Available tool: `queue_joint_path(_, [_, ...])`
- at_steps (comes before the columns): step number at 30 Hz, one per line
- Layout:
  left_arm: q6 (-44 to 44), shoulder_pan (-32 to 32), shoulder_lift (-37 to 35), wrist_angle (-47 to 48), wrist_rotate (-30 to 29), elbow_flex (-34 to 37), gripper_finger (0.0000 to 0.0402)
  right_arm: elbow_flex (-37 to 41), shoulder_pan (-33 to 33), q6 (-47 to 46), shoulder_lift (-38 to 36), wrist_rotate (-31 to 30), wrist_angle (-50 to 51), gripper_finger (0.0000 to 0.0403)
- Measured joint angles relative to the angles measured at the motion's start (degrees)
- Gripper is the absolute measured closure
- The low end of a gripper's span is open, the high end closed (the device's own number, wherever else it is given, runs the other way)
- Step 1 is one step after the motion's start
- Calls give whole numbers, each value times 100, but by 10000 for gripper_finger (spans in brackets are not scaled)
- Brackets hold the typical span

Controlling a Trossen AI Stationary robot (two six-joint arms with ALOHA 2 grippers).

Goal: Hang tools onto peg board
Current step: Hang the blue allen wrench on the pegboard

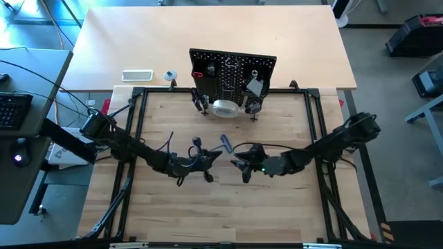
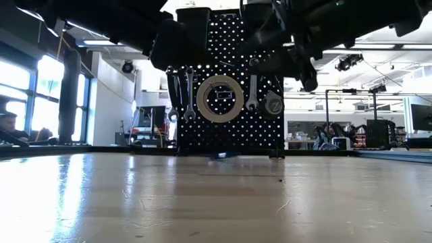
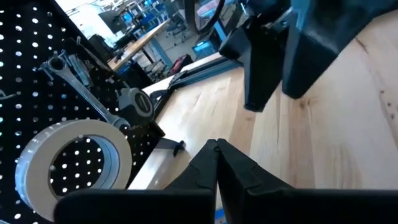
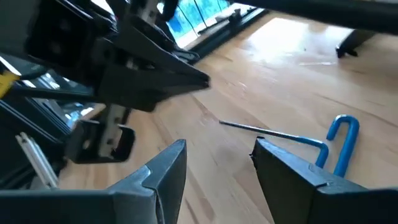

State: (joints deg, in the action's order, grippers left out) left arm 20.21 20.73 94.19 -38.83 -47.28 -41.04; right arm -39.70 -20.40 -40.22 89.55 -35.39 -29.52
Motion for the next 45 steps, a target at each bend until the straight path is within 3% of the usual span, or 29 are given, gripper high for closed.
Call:
queue_joint_path(4, [-30, 70, 0, 216, -33, -2, 399, -5, 17, -93, 3, 80, 207, 219])
queue_joint_path(7, [-551, -25, 0, 1006, 216, -4, 400, 0, 17, -144, 3, 137, 538, 219])
queue_joint_path(11, [-1868, -622, 56, 2205, 1521, 0, 395, 9, 16, -426, 16, 133, 1069, 219])
queue_joint_path(14, [-2150, -1044, 165, 2226, 2232, 60, 366, 91, 50, -500, 19, 72, 1099, 219])
queue_joint_path(21, [-2476, -1814, 451, 1678, 2973, 97, 255, 311, 65, -649, 19, -325, 1040, 219])
queue_joint_path(25, [-2701, -2233, 797, 1424, 3426, 97, 232, 354, 79, -600, 21, -383, 920, 219])
queue_joint_path(31, [-2892, -2556, 1495, 1069, 4236, -17, 265, 554, 188, -628, 19, -473, 802, 219])
queue_joint_path(37, [-2573, -2503, 1963, 940, 4096, -194, 380, 695, 373, -751, 19, -514, 794, 219])
queue_joint_path(41, [-2360, -2355, 1972, 907, 3838, -204, 393, 695, 537, -763, 31, -412, 838, 219])
queue_joint_path(45, [-2013, -2098, 1777, 858, 3406, -181, 397, 690, 874, -1030, 392, 477, 643, 219])
